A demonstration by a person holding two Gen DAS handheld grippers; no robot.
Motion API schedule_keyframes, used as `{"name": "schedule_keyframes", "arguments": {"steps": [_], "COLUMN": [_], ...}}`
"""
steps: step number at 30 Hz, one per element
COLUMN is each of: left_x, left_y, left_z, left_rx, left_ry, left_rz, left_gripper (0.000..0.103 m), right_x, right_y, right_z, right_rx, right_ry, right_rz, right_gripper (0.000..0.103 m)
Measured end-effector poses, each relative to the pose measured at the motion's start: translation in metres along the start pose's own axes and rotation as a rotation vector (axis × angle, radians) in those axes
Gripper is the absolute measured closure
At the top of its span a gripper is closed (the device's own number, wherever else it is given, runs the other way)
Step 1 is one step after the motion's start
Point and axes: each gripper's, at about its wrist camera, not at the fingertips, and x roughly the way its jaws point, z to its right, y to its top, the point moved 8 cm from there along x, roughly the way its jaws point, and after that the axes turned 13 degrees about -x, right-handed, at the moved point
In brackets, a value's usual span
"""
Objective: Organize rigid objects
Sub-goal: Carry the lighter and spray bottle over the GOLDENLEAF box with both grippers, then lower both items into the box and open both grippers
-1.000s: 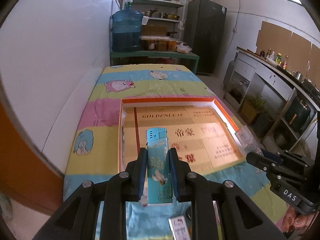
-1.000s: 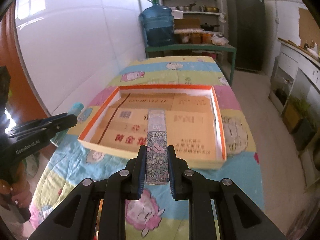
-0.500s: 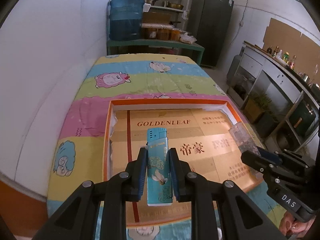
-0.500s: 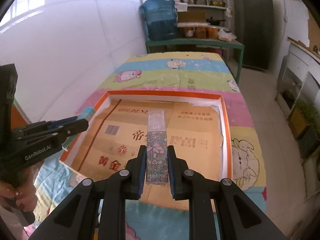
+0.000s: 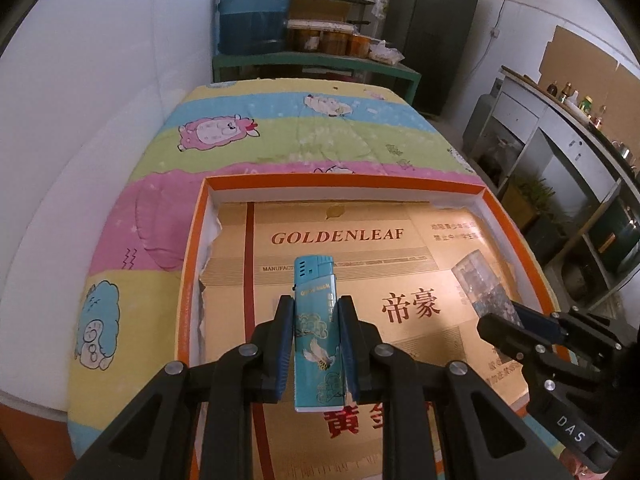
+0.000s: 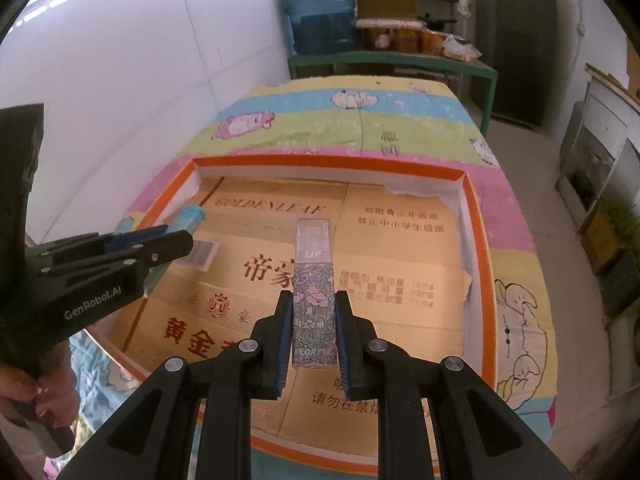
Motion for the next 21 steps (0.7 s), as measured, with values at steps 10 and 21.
{"name": "schedule_keyframes", "arguments": {"steps": [10,21], "left_x": [0.018,0.023], "left_y": [-0.006,-0.01], "left_z": [-0.005,-0.005], "left_rx": [-0.007,0.013], "left_ry": [0.009,-0.001], "left_rz": [-0.043,-0.051], "left_gripper": [0.081,0.08], "right_x": [0.016,0.024], "right_y": [-0.007,-0.011], "right_z": [0.004,0.004], "right_rx": [0.007,-0.013], "right_ry": [-0.001,-0.013], "right_rz": [-0.041,-0.061], "right_gripper": [0.083,0.083]}}
